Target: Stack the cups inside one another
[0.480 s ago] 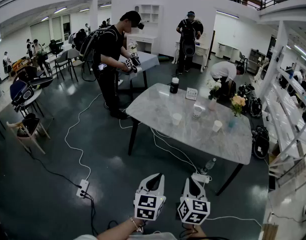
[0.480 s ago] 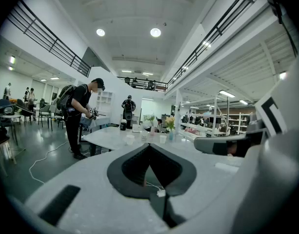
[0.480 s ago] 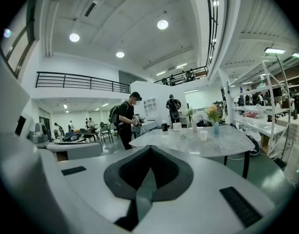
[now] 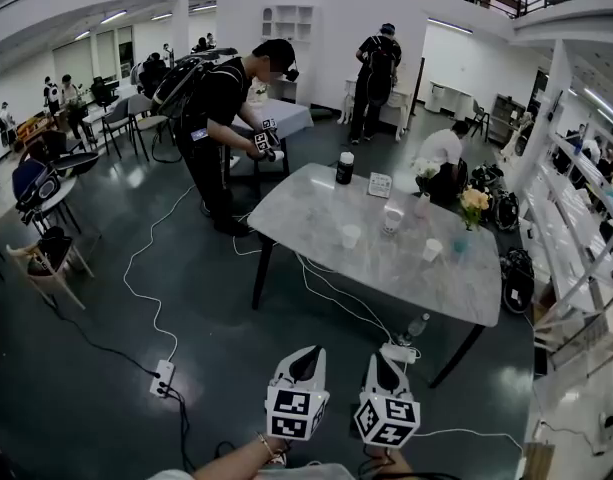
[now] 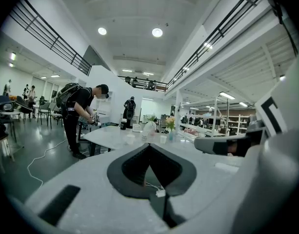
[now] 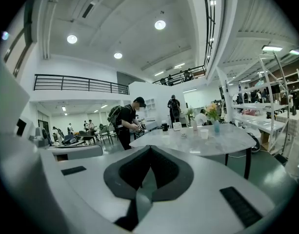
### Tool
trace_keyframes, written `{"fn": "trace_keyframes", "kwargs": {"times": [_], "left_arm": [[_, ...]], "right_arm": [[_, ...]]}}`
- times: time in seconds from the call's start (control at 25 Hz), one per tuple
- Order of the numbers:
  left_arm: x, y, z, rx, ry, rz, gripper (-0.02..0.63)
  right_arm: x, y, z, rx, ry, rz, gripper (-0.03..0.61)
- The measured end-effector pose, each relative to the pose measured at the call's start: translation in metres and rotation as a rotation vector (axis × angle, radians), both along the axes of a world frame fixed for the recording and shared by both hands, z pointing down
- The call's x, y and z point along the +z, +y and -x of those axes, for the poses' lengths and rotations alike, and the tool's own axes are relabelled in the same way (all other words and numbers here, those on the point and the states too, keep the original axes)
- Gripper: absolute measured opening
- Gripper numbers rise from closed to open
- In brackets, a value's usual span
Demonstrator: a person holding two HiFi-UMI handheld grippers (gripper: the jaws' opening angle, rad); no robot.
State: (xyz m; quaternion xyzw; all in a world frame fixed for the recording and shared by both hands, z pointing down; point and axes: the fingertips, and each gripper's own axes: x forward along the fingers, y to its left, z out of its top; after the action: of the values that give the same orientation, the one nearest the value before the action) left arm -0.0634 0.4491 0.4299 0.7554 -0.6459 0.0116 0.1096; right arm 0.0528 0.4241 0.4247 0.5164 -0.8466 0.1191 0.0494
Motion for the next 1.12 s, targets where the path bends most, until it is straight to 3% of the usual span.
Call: {"fn": "trace_keyframes", "kwargs": {"times": [0.6,1.12], "left_arm": [[0.007,-0.028,0.057,0.031,0.013,0.009,0.002],[0.025,-0.075,0.038,0.079,0.026,0.044,0.003]], "right_arm": [[0.003,-0.026,0.028,0.109,-0.006,0.0,0.006],[0.019,-0.068,0.001,0.173,0.007,0.039,0.006]]}}
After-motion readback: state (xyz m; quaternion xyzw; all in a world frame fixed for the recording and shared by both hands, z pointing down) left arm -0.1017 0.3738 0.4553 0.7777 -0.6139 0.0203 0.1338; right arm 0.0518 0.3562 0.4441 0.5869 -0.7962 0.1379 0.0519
